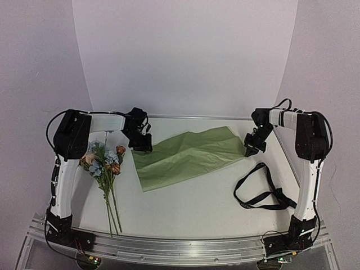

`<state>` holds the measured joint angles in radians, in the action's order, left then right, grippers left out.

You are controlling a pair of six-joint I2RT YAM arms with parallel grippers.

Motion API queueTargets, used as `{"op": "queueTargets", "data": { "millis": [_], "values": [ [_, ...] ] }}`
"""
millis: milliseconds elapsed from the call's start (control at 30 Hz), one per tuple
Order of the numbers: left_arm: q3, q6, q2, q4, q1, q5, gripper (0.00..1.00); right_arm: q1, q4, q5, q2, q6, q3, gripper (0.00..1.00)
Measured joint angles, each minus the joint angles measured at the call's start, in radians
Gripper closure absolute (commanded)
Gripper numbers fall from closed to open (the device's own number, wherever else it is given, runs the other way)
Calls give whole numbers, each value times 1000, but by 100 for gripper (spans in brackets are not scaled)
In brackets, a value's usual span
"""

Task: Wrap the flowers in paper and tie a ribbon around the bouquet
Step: Adjust the folded wrapping paper at the center of the board.

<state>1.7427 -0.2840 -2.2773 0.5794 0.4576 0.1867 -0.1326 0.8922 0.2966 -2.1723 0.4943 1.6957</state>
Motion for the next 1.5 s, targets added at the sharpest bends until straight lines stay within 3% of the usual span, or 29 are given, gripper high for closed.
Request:
{"op": "queueTargets", "data": {
  "millis": [233, 500, 733, 967, 1200, 1500],
  "values": [
    [-49, -10, 26, -3, 46, 2, 92, 0, 1, 13, -9, 5, 35, 93],
    [-118, -33, 62, -30, 66, 44, 93, -5, 6, 40, -63, 5, 104, 92],
    [-220, -119, 116, -102, 191, 101, 91, -14, 7, 77, -131, 4, 206, 91],
    [-385, -255, 293, -157, 281, 113, 75, -21, 6, 114, -154, -11, 246, 93],
    [-474, -346, 518, -153, 274, -16, 49, -43, 2, 142, -154, -65, 256, 94],
    [-336, -237, 421, -101, 159, 20, 27, -63, -3, 155, -158, -83, 279, 95]
  ]
}}
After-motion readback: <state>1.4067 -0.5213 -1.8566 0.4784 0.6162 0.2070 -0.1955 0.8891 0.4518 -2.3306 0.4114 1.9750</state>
